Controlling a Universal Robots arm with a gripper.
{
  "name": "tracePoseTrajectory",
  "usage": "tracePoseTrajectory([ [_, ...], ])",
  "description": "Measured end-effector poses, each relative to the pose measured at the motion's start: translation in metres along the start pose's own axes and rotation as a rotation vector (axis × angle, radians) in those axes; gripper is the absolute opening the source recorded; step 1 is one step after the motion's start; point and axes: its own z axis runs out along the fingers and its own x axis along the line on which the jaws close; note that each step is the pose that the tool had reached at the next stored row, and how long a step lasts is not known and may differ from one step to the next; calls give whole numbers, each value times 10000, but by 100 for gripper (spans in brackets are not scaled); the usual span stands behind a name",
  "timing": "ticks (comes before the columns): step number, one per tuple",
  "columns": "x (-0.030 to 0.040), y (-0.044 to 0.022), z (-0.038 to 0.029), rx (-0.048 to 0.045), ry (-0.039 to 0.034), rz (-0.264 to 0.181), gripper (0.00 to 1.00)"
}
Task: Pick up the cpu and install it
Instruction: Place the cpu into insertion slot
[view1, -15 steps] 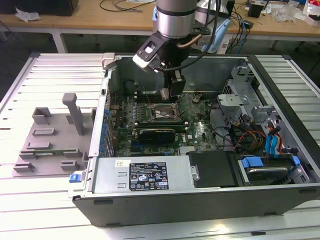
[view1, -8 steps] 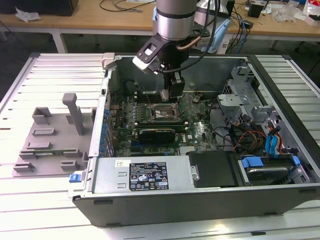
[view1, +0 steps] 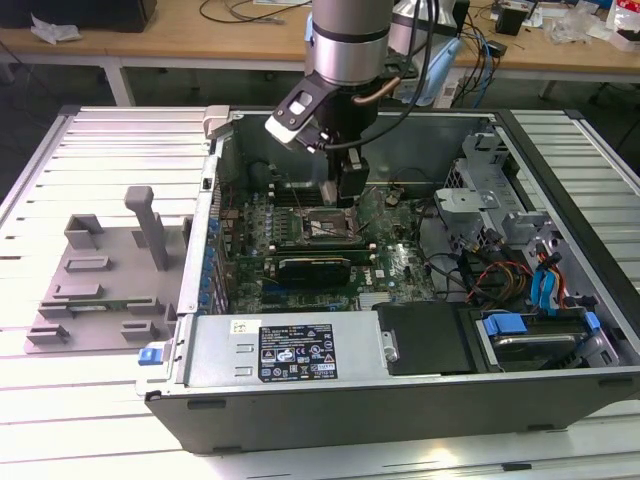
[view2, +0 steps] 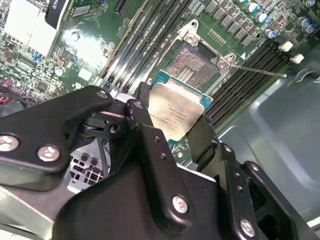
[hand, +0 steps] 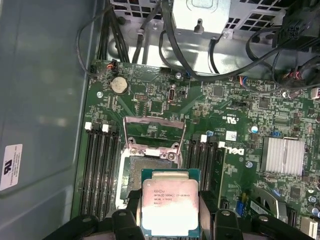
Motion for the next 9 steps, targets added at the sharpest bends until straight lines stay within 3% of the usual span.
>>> tracePoseTrajectory([
  [9,0,-7,78,0,-2,43,55],
])
